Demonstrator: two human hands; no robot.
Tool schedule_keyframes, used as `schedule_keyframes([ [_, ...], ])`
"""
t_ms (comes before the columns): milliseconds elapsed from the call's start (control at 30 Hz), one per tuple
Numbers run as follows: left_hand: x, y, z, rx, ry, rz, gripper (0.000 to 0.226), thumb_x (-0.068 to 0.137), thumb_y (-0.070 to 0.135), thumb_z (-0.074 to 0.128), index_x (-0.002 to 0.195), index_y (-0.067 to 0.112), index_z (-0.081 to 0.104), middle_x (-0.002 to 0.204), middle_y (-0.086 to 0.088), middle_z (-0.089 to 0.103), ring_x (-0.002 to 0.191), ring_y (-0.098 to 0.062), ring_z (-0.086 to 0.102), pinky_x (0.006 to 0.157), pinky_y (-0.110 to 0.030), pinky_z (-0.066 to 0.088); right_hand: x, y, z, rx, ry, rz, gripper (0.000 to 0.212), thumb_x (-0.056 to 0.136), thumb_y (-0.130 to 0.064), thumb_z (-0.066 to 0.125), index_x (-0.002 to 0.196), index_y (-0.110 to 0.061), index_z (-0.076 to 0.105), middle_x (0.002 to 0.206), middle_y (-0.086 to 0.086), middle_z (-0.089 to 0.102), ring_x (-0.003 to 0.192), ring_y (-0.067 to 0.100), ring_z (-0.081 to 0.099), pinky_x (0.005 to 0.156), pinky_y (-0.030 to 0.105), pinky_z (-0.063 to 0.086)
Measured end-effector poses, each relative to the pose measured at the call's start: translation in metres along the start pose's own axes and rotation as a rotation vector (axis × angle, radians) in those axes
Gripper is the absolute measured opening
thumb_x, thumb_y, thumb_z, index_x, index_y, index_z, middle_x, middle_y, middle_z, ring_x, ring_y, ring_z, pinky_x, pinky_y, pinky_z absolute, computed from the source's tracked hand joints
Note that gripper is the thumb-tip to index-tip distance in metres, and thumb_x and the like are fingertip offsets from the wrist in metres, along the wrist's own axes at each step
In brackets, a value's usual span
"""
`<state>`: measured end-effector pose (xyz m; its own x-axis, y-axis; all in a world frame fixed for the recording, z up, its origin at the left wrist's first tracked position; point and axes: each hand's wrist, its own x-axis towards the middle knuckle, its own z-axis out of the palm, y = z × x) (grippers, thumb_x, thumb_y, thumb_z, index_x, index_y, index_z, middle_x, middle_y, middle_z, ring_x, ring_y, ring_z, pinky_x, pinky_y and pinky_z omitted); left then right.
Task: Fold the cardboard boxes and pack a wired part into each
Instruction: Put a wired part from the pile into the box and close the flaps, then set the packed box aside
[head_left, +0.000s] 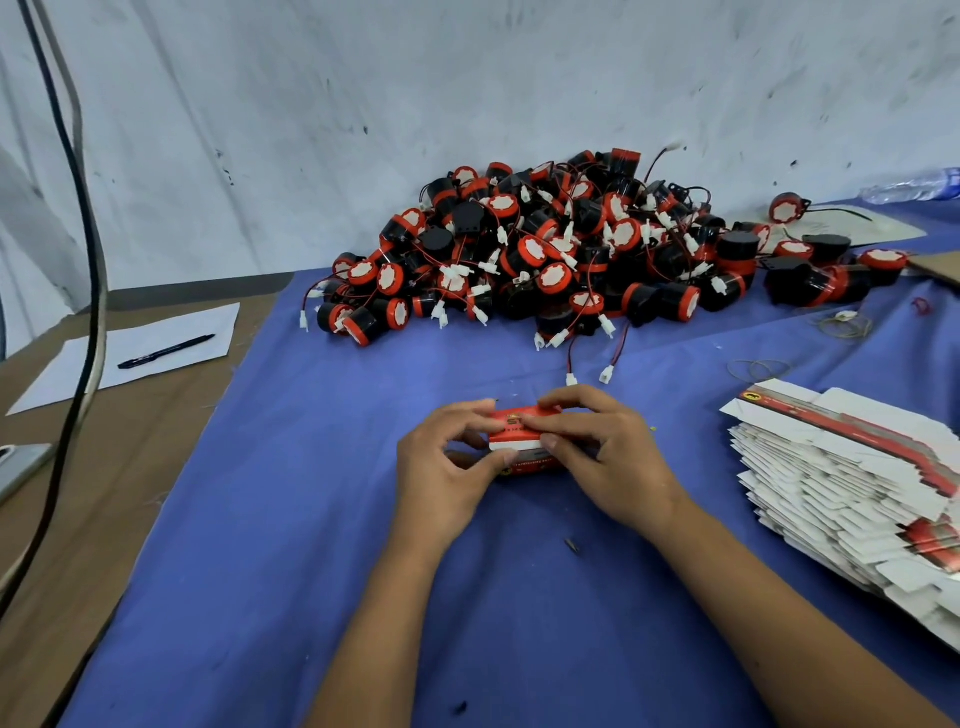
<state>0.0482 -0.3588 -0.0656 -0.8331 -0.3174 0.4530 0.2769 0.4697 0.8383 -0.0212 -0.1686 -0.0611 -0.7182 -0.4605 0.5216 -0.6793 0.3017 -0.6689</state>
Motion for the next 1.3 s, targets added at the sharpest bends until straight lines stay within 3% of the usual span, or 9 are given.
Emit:
schedule_keyframes([
  [167, -0.001, 0.0, 0.002, 0.053, 0.037, 0.027, 0.016, 0.081, 0.007, 0.086, 0.093, 0.017, 0.083, 0.101, 0.007, 0.079, 0.099, -0.008, 0.073, 0.091, -0.035, 0.058, 0.0, 0.001, -0.001, 0.102, 0.09, 0.063, 0.02, 0.089, -0.002, 0.075, 0.102, -0.014, 0.083, 0.114, -0.002, 0.071, 0.106, 0.003, 0.066, 0.077, 0.016, 0.055],
  [333, -0.001, 0.001, 0.007, 0.105, 0.06, 0.058, 0.01, 0.09, 0.003, 0.077, 0.093, 0.012, 0.08, 0.098, 0.007, 0.078, 0.098, -0.006, 0.072, 0.09, -0.025, 0.056, 0.0, 0.002, 0.0, 0.045, 0.088, 0.01, 0.018, 0.09, -0.003, 0.075, 0.103, -0.012, 0.082, 0.114, 0.002, 0.071, 0.104, 0.007, 0.067, 0.078, 0.009, 0.05],
  [500, -0.002, 0.002, 0.008, 0.261, 0.085, 0.202, 0.012, 0.086, 0.001, 0.08, 0.094, 0.01, 0.08, 0.098, 0.004, 0.077, 0.09, -0.007, 0.07, 0.082, -0.023, 0.057, -0.004, -0.001, 0.005, -0.289, 0.035, -0.13, 0.016, 0.091, -0.021, 0.075, 0.104, -0.013, 0.074, 0.121, 0.0, 0.066, 0.111, 0.022, 0.062, 0.084, 0.036, 0.056],
  [667, -0.007, 0.005, 0.004, 0.38, 0.003, 0.27, 0.019, 0.084, 0.006, 0.083, 0.102, 0.009, 0.079, 0.107, 0.0, 0.077, 0.097, -0.015, 0.072, 0.088, -0.034, 0.059, -0.007, -0.011, 0.01, -0.414, 0.022, -0.117, 0.012, 0.096, -0.021, 0.069, 0.102, -0.01, 0.069, 0.122, 0.003, 0.066, 0.13, 0.029, 0.056, 0.084, 0.045, 0.058],
  [867, -0.006, 0.003, 0.006, 0.571, -0.141, 0.276, 0.026, 0.089, 0.002, 0.076, 0.114, 0.009, 0.072, 0.145, -0.007, 0.062, 0.141, -0.03, 0.051, 0.11, -0.041, 0.047, -0.013, -0.031, 0.026, -0.745, -0.301, 0.069, 0.044, 0.102, -0.004, 0.037, 0.145, -0.01, 0.039, 0.164, 0.01, 0.027, 0.158, 0.028, 0.011, 0.089, 0.039, 0.055],
  [933, 0.001, 0.005, 0.006, 0.483, -0.215, 0.169, 0.035, 0.088, 0.001, 0.076, 0.121, 0.007, 0.067, 0.137, -0.008, 0.064, 0.128, -0.031, 0.06, 0.107, -0.045, 0.051, -0.012, -0.04, 0.026, -0.834, -0.361, 0.073, 0.047, 0.101, -0.002, 0.035, 0.148, -0.004, 0.032, 0.166, 0.019, 0.02, 0.157, 0.035, 0.008, 0.094, 0.039, 0.053],
  [1000, 0.01, 0.01, 0.004, 0.426, -0.231, 0.094, 0.027, 0.084, 0.001, 0.08, 0.107, 0.006, 0.068, 0.117, -0.007, 0.069, 0.105, -0.031, 0.065, 0.092, -0.049, 0.054, -0.009, -0.046, 0.023, -0.837, -0.384, 0.073, 0.047, 0.099, -0.001, 0.041, 0.146, -0.003, 0.034, 0.163, 0.02, 0.025, 0.156, 0.035, 0.014, 0.097, 0.042, 0.054],
  [1133, 0.015, 0.043, 0.016, 0.204, -0.167, -0.014, 0.013, 0.086, 0.021, 0.082, 0.091, 0.021, 0.07, 0.099, 0.01, 0.074, 0.092, -0.02, 0.07, 0.084, -0.051, 0.056, -0.017, -0.053, -0.024, -0.708, -0.147, 0.042, 0.045, 0.089, -0.006, 0.064, 0.131, -0.016, 0.051, 0.139, -0.002, 0.052, 0.136, 0.024, 0.041, 0.066, 0.039, 0.054],
  [1300, 0.012, 0.168, 0.106, -0.164, -0.199, 0.239, 0.015, 0.091, 0.032, 0.073, 0.092, 0.017, 0.07, 0.091, 0.0, 0.072, 0.085, -0.025, 0.069, 0.075, -0.052, 0.057, -0.044, -0.088, -0.165, -0.594, 0.359, 0.107, 0.04, 0.08, -0.007, 0.078, 0.117, -0.021, 0.069, 0.125, -0.001, 0.063, 0.113, 0.025, 0.059, 0.081, 0.043, 0.055],
])
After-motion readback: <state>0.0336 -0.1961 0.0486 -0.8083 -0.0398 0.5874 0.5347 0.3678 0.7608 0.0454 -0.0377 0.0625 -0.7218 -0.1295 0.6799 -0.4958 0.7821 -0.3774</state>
